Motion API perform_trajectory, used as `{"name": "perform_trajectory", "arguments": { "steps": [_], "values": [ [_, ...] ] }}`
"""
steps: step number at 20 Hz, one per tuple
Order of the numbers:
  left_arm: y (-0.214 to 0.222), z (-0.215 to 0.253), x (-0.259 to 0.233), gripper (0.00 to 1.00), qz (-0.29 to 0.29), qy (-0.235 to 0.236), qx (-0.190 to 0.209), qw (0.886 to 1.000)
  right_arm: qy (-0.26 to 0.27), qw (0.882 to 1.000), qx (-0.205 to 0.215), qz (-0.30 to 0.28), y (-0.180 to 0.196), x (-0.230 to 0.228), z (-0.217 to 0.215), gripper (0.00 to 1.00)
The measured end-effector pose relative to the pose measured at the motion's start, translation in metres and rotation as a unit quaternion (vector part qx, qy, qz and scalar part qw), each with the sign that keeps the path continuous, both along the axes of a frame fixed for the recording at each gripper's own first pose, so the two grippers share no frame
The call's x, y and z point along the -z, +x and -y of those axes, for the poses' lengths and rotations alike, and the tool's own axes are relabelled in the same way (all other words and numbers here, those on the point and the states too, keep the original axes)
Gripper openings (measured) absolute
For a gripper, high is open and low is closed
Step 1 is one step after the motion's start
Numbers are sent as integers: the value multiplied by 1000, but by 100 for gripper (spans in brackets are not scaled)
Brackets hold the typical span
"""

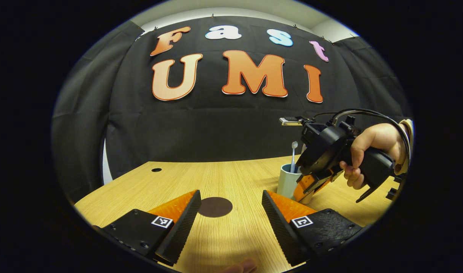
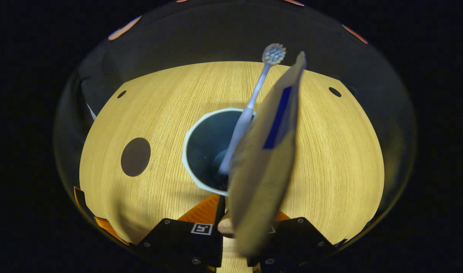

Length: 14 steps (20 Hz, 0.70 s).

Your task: Put the toothbrush and toothpaste on the desktop into the cup, then pick up the cup and place it on the coaster on the desktop.

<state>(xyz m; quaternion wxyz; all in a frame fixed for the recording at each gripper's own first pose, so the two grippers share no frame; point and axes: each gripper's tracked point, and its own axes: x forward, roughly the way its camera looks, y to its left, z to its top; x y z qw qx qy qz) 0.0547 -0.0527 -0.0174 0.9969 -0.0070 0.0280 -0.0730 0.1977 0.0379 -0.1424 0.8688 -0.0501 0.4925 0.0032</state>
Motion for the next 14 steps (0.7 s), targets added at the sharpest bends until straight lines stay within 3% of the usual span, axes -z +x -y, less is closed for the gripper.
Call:
{"name": "perform_trajectory", "arguments": {
  "steps": [4,9,14],
  "values": [
    [-4,0,-1,98,0,-2,-2,1000,1,999,-16,32,8,-26,-7,22],
    [-5,-1,-5,98,10,-11,-15,1000,6,996,-70,53,3,-58,-45,22],
    [-11,-9,-5,98,15,-7,-23,1000,3,990,-132,47,-4,-52,-92,22]
  ]
}}
